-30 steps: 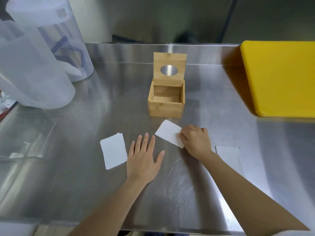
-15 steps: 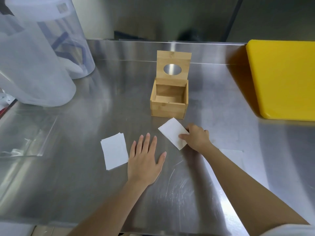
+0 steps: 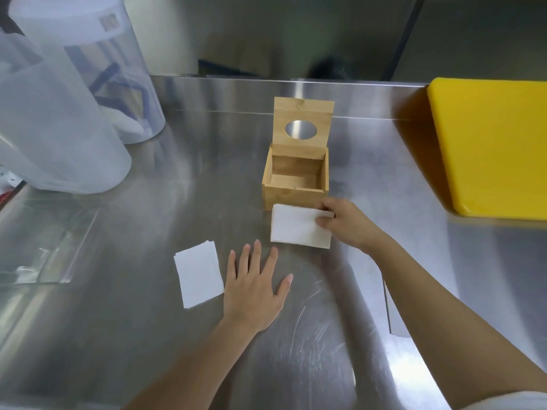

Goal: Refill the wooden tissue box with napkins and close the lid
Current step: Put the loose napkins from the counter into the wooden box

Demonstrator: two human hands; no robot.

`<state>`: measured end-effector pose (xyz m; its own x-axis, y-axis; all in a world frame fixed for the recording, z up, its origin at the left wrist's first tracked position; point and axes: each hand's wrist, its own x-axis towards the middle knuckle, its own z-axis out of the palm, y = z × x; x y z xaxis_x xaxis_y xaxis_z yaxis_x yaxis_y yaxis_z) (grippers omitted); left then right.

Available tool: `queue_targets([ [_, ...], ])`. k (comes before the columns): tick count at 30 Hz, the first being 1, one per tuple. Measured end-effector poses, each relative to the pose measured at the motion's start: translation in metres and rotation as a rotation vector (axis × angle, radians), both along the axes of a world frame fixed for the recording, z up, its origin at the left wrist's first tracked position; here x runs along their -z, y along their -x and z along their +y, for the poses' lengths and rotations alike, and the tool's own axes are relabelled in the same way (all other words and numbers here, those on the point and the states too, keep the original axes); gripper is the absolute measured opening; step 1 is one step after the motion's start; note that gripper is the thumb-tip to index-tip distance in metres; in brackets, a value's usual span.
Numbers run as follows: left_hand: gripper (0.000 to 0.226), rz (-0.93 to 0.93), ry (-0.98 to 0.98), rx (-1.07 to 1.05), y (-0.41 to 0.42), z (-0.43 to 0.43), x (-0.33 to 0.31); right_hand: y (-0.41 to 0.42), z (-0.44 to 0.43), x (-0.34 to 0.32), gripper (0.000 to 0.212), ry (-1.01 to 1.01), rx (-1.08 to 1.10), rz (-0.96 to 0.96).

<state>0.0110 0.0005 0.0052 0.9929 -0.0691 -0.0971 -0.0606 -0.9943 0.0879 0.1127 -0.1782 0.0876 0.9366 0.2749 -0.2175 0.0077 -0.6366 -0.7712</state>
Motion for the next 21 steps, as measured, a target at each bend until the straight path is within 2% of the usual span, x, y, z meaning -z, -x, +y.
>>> queue_targets([
  [6,0.063,-0.021,0.006,0.015,0.001,0.002,0.006,-0.038,0.003,-0.03,0.026,-0.31,0.133,-0.091],
  [9,0.063,-0.033,0.02,0.01,0.001,0.002,0.006,-0.065,0.009,-0.035,0.025,-0.329,0.147,-0.081],
  [12,0.063,-0.042,0.028,0.006,0.0,0.002,0.006,-0.088,0.017,-0.032,0.025,-0.173,0.079,-0.051],
  [17,0.064,-0.004,0.049,-0.005,0.0,0.002,0.004,-0.118,0.039,-0.02,0.013,0.272,-0.127,-0.103],
  [21,0.062,-0.001,0.068,-0.009,-0.001,0.002,0.005,-0.133,0.051,-0.007,0.03,0.624,-0.267,-0.084],
])
